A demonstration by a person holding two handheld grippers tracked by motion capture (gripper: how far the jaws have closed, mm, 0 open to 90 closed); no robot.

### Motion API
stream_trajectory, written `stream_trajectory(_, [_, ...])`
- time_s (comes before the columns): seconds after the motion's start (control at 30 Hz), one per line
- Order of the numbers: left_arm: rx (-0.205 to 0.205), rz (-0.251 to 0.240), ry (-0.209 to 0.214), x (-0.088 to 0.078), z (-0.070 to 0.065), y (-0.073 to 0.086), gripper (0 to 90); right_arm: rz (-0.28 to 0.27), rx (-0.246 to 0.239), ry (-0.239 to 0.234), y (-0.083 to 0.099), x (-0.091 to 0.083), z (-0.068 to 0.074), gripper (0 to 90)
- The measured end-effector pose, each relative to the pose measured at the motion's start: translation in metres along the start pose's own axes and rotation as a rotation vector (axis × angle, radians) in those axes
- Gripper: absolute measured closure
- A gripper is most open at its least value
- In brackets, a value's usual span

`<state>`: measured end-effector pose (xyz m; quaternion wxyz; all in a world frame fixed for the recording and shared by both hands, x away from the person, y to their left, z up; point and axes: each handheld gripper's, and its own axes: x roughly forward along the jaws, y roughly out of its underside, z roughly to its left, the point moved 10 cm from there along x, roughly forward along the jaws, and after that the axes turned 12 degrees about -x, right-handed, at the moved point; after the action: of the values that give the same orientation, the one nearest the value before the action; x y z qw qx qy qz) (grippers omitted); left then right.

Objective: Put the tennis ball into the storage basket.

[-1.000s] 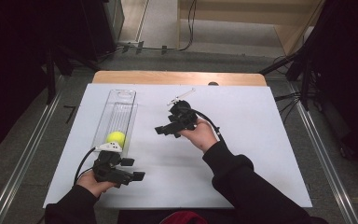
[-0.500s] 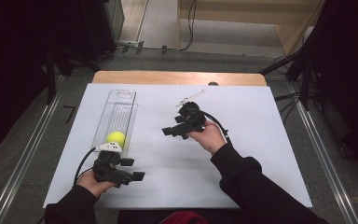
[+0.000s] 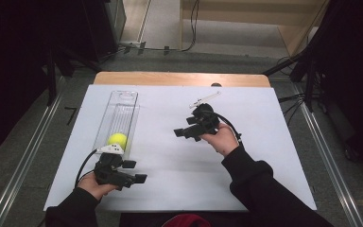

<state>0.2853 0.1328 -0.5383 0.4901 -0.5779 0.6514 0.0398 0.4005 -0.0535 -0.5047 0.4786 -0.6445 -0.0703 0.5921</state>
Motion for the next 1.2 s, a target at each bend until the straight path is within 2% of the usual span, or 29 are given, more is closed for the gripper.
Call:
stream_trajectory(0.27, [0.002, -0.004, 0.001, -0.001, 0.000, 0.000, 18.0, -0.009, 0.014, 0.016, 0.009, -0.012, -0.009, 18.8])
stream_trajectory(0.57, [0.004, 0.000, -0.003, -0.001, 0.000, 0.000, 18.0, -0.002, 0.032, 0.028, 0.030, -0.026, -0.015, 18.8])
stream_trajectory(1.2, [0.008, -0.001, 0.000, 0.000, -0.001, 0.000, 18.0, -0.031, 0.043, 0.054, 0.062, -0.052, -0.016, 18.7])
